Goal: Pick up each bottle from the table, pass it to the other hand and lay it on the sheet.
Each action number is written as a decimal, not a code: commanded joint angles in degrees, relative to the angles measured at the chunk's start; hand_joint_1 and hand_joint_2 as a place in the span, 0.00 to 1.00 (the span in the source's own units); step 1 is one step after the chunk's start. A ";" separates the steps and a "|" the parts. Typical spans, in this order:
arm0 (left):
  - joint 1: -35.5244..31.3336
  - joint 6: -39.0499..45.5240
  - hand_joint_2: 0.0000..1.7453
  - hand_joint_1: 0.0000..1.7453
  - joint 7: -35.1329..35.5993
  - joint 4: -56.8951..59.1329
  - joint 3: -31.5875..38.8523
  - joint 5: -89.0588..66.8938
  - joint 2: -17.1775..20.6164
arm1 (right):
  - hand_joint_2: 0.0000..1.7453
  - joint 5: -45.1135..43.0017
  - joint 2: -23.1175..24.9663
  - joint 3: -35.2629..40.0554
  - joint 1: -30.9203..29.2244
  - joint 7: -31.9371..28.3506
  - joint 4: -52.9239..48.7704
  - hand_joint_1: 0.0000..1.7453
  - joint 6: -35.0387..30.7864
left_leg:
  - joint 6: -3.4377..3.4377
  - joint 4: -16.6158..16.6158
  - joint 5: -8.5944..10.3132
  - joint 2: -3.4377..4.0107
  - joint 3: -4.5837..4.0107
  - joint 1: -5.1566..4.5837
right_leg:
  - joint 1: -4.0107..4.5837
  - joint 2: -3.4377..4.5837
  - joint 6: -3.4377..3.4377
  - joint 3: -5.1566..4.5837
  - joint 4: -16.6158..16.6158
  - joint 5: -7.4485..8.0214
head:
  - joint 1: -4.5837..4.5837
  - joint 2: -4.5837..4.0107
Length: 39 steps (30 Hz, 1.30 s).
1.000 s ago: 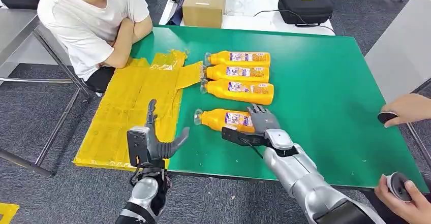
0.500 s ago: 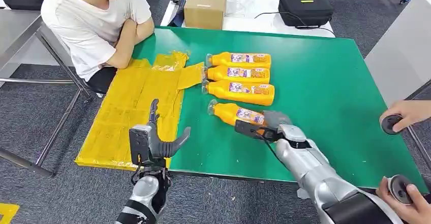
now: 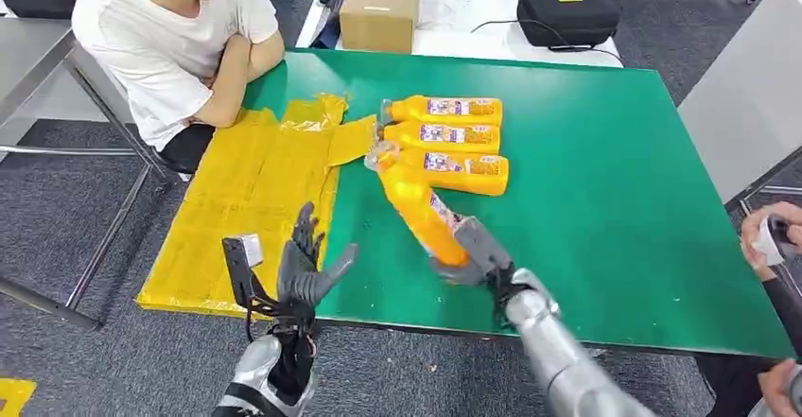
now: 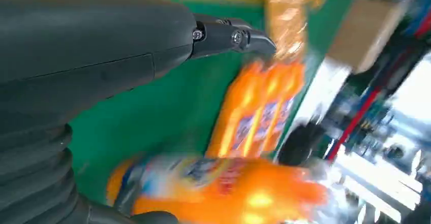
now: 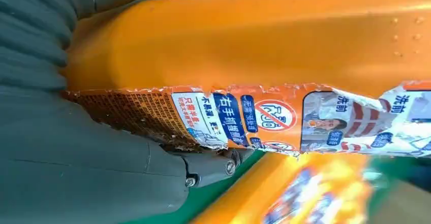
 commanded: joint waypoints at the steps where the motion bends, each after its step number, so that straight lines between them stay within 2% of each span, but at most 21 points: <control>1: 5.09 -10.92 1.00 0.00 -0.51 -6.18 -5.20 1.97 5.85 | 1.00 -5.45 2.99 -0.43 8.35 -3.31 -18.58 1.00 -0.12 | -0.09 -0.03 -0.16 0.17 0.09 0.03 | 0.03 0.17 -0.12 0.03 0.01 -0.12 | 0.02 0.00; 4: 4.91 -11.04 1.00 0.00 -0.40 -6.25 -4.88 1.89 5.61 | 1.00 -5.86 2.73 -0.44 7.87 -3.41 -17.81 1.00 -0.09 | -0.04 -0.04 -0.06 0.15 -0.13 0.01 | -0.01 0.11 -0.07 -0.17 0.00 -0.03 | 0.04 0.00; 7: 6.04 -12.50 1.00 0.00 -4.19 -8.72 -7.60 -4.76 7.05 | 1.00 -6.72 4.04 0.17 8.87 -5.23 -18.76 1.00 -0.62 | -0.05 -0.03 -0.03 0.08 -0.21 -0.03 | -0.04 0.06 -0.08 -0.22 -0.02 -0.02 | 0.04 0.00; 10: 7.00 -12.30 1.00 0.00 -7.56 -11.66 -10.44 -11.54 8.36 | 1.00 -6.01 5.13 4.04 7.85 -4.65 -16.37 1.00 -0.11 | -0.05 -0.03 -0.07 0.17 -0.19 -0.07 | -0.08 0.15 -0.09 -0.22 -0.01 -0.02 | 0.04 0.00; 13: 7.65 -5.62 1.00 0.00 -10.64 -13.51 -11.56 -21.57 8.27 | 1.00 -2.85 5.54 8.64 5.44 -3.35 -11.95 1.00 -1.03 | -0.13 -0.04 -0.14 0.30 -0.06 -0.04 | -0.04 0.27 -0.17 -0.14 0.01 -0.07 | 0.04 0.00; 16: 7.35 -5.54 1.00 0.00 -9.38 -12.66 -11.67 -21.88 8.14 | 1.00 2.03 6.61 12.10 3.34 -3.44 -8.37 1.00 -4.33 | -0.06 -0.05 -0.07 0.27 -0.13 -0.05 | -0.05 0.24 -0.09 -0.19 -0.03 0.00 | 0.02 0.00; 20: 6.62 0.02 1.00 0.00 -9.77 -11.49 -10.69 -25.39 7.33 | 1.00 6.77 8.29 16.30 3.61 -6.91 -8.43 1.00 -8.03 | -0.08 -0.05 -0.07 0.23 -0.09 0.00 | 0.00 0.21 -0.11 -0.15 -0.03 -0.01 | 0.04 0.00; 24: 7.22 2.12 1.00 0.00 -9.10 -12.77 -8.98 -22.50 6.57 | 1.00 10.83 7.83 19.71 7.13 -6.81 -12.72 1.00 -14.63 | -0.06 -0.05 -0.08 0.21 -0.14 -0.01 | -0.02 0.18 -0.09 -0.18 -0.02 -0.03 | 0.04 0.00; 26: 7.10 2.17 1.00 0.00 -9.04 -12.82 -9.09 -22.30 6.72 | 1.00 10.82 7.58 19.97 7.47 -6.83 -12.98 1.00 -14.85 | -0.09 -0.08 -0.09 0.10 -0.04 0.02 | 0.01 0.07 -0.13 -0.05 -0.06 -0.08 | 0.04 0.00; 29: 6.63 -0.66 1.00 0.00 -7.80 -12.43 -8.82 -16.03 6.40 | 1.00 12.77 7.12 21.55 9.60 -10.31 -15.14 1.00 -20.63 | -0.08 -0.04 -0.10 0.05 -0.08 0.01 | 0.00 0.03 -0.12 -0.08 -0.04 -0.09 | 0.04 0.00; 38: 6.46 -0.69 1.00 0.00 -7.76 -12.37 -8.82 -15.95 6.41 | 1.00 12.78 7.23 21.71 9.66 -10.36 -15.27 1.00 -20.67 | -0.05 -0.04 -0.03 0.06 -0.23 -0.02 | -0.03 0.03 -0.08 -0.26 -0.03 -0.02 | 0.07 0.00; 39: 6.74 -3.27 1.00 0.00 -5.65 -12.20 -8.29 -11.42 5.53 | 1.00 12.24 7.04 22.16 9.95 -11.87 -15.80 1.00 -22.06 | -0.08 0.00 -0.09 0.11 -0.14 0.01 | 0.00 0.08 -0.13 -0.18 0.00 -0.06 | 0.02 0.00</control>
